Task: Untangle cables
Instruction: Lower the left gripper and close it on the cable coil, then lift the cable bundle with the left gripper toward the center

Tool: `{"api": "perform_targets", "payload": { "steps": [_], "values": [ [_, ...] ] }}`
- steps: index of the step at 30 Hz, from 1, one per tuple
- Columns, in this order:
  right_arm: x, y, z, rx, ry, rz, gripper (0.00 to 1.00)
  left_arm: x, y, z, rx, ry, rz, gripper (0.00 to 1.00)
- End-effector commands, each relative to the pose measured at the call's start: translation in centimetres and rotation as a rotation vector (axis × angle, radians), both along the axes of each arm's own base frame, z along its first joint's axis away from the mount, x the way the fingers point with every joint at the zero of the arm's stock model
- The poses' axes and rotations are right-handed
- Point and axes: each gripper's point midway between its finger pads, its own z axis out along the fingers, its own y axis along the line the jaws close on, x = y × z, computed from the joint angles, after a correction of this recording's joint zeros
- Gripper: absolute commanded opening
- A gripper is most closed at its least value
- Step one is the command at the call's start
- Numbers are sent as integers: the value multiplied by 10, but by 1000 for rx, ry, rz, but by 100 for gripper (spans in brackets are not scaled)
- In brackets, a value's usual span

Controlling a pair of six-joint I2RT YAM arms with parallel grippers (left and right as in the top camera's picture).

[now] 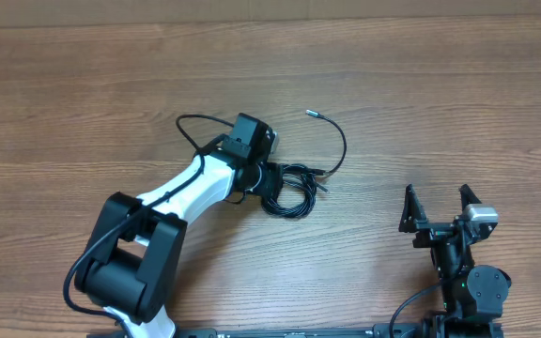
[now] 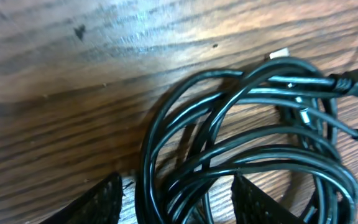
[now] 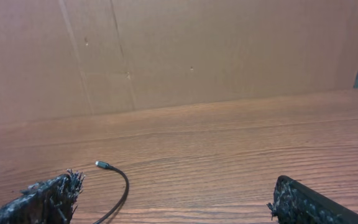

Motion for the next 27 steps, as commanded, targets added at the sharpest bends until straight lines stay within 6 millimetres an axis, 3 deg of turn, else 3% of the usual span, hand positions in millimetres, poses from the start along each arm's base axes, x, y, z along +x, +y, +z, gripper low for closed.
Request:
{"api": "perform_targets", "payload": {
  "steps": [1, 6, 9, 11, 19, 27],
  "values": [
    [0, -3, -2, -2, -3, -14, 100, -2, -6, -7, -13, 24, -11, 52],
    [0, -3, -2, -2, -3, -14, 100, -1, -7, -7, -23, 38, 30, 36],
    [0, -3, -2, -2, -3, -14, 100, -1, -7, -7, -23, 38, 31, 13],
    [0, -3, -2, -2, -3, -14, 100, -1, -7, -7, -23, 38, 30, 5],
    [0, -3, -2, -2, -3, -13, 100, -2, -20, 4, -92, 47, -21, 4],
    [0, -3, -2, -2, -3, -14, 100, 9, -30, 67, -100, -61, -195, 4]
  ]
}}
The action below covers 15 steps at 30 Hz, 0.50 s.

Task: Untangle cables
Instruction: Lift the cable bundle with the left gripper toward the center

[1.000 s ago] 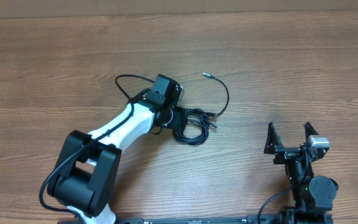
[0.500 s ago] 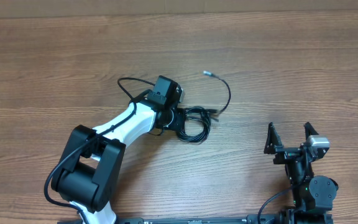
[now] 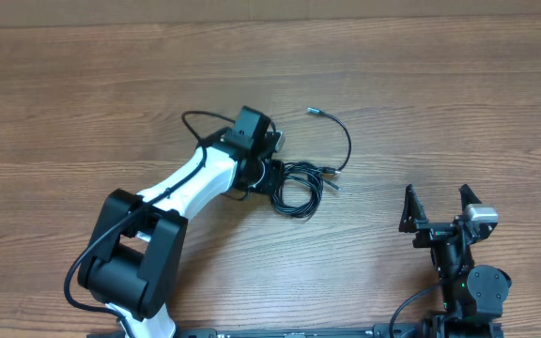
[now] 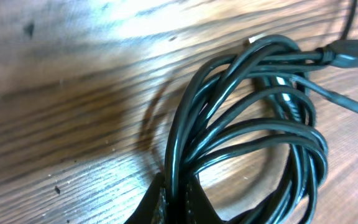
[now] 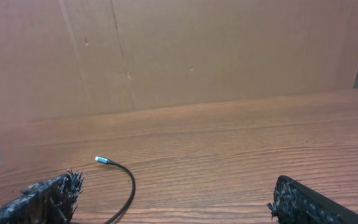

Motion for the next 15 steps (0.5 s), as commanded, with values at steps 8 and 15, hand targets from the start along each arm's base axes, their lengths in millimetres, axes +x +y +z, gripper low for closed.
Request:
{"api": "perform_targets", "payload": {
  "steps": [8, 15],
  "values": [
    [0, -3, -2, -2, -3, -13, 100, 11, -18, 116, -78, -198, -208, 4],
    [0, -3, -2, -2, -3, -14, 100, -1, -32, 148, -207, -138, -151, 4]
  ]
}}
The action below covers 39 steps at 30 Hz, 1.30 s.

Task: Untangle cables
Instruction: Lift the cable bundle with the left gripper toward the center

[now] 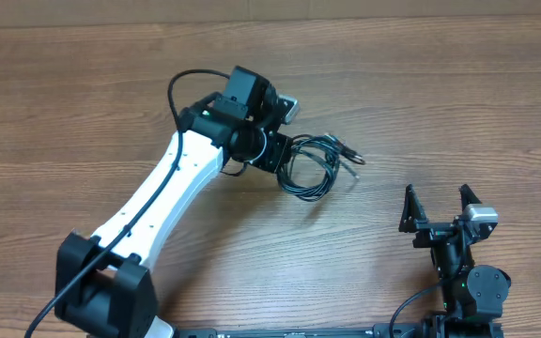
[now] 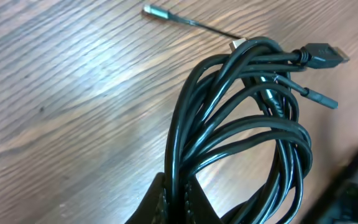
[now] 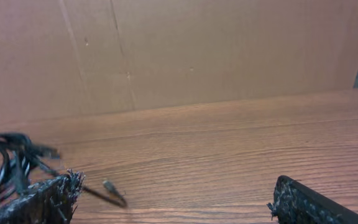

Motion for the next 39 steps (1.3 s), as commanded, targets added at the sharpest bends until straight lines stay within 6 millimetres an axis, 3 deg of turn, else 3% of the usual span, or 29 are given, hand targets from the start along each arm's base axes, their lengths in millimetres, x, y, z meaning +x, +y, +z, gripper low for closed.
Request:
{"api": "perform_targets", "payload": {
  "steps": [1, 4, 9, 11, 14, 20, 27, 31, 36, 39],
  "values": [
    [0, -3, -2, -1, -2, -13, 100, -6, -13, 25, -112, 79, 91, 4],
    [0, -2, -2, -1, -2, -12, 100, -7, -13, 25, -161, 273, 366, 4],
    [0, -2, -2, 0, -3, -7, 100, -10, -17, 27, -224, 505, 647, 4],
    [0, 0, -1, 8, -6, -1, 100, -15, -23, 32, -260, 567, 655, 4],
    [0, 4, 4, 188, -13, 24, 100, -13, -27, 35, -285, 567, 639, 4],
    [-12, 40, 9, 449, 100, 214, 100, -12, -26, 35, -301, 662, 776, 4],
    [-34, 62, 67, 690, 102, 352, 100, -7, -23, 33, -320, 800, 1025, 4],
    [-43, 74, 83, 934, 209, 404, 100, -7, -23, 33, -334, 861, 1107, 4],
    [-50, 100, 80, 1040, 388, 544, 100, -7, -24, 33, -341, 901, 1154, 4],
    [-44, 98, 71, 1065, 426, 510, 100, -9, -25, 34, -344, 915, 1145, 4]
  ]
}}
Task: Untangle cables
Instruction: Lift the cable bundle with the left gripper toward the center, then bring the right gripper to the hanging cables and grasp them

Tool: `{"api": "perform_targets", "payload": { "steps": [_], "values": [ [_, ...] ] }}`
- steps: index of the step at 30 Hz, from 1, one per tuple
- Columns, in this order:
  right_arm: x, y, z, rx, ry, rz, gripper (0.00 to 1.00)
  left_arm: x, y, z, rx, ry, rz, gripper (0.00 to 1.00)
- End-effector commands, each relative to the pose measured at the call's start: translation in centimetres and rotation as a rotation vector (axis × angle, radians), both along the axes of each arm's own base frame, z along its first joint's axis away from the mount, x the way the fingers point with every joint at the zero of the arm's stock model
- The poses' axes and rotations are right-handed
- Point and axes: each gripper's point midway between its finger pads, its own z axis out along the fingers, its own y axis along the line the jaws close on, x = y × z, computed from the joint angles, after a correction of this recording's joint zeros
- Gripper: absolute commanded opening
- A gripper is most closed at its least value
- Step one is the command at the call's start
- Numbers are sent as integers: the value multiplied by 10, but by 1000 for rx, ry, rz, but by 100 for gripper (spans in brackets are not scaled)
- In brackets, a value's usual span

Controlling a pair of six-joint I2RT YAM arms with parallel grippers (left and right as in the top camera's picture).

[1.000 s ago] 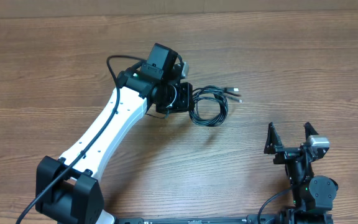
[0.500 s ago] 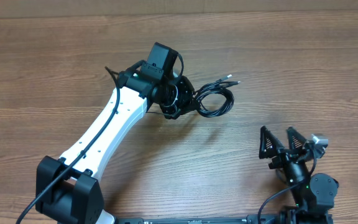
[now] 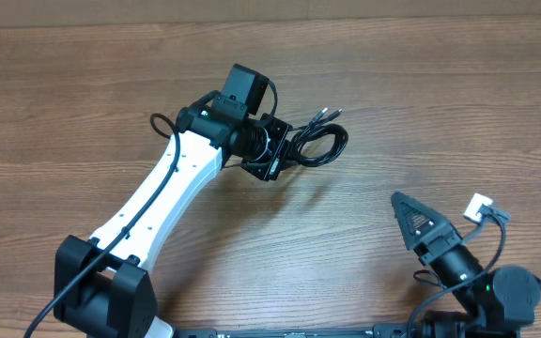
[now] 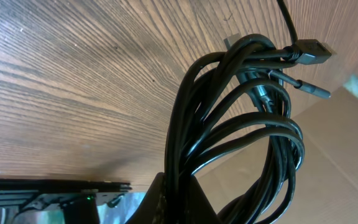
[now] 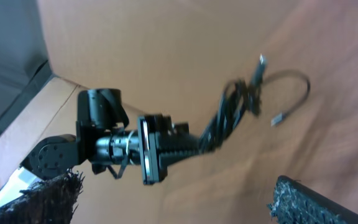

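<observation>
A coil of tangled black cables hangs clear of the wooden table. My left gripper is shut on the coil's near side. In the left wrist view the cable coil rises from the shut left gripper, and its plug ends stick out at the top right. My right gripper is open at the front right, tilted toward the coil and apart from it. The right wrist view shows the right gripper empty, with the cable coil and the left arm ahead of it.
The table runs bare to a cardboard wall along the far edge. The white left arm slants across the middle left. A black rail lies at the table's front edge.
The left gripper has rolled over and carried the coil up and toward the far side. The loose cable end no longer trails on the table. The right arm has tilted toward the coil.
First my left gripper was open around the coil lying on the table. Then it was shut on the coil's edge. After that the coil was off the wood, one end trailing. Now it hangs in the air, and the right gripper, still before, faces it.
</observation>
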Motion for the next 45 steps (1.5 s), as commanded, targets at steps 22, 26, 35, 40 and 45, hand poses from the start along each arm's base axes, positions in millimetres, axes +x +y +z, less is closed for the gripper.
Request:
{"api": "perform_targets", "payload": {
  "steps": [22, 26, 35, 40, 45],
  "values": [
    [26, 29, -38, 173, 346, 66, 100, -14, -48, 21, -22, -70, -1, 4],
    [35, 38, -38, 161, 334, 83, 100, -28, -61, 20, -19, -69, -42, 4],
    [53, 28, -63, 103, 390, -12, 85, -47, -78, 20, -22, -58, -90, 4],
    [58, 23, -72, 89, 416, -52, 52, -51, -77, 18, -13, -47, -94, 4],
    [59, 23, -73, 88, 420, -52, 37, -51, -77, 18, -13, -47, -94, 4]
  ]
}}
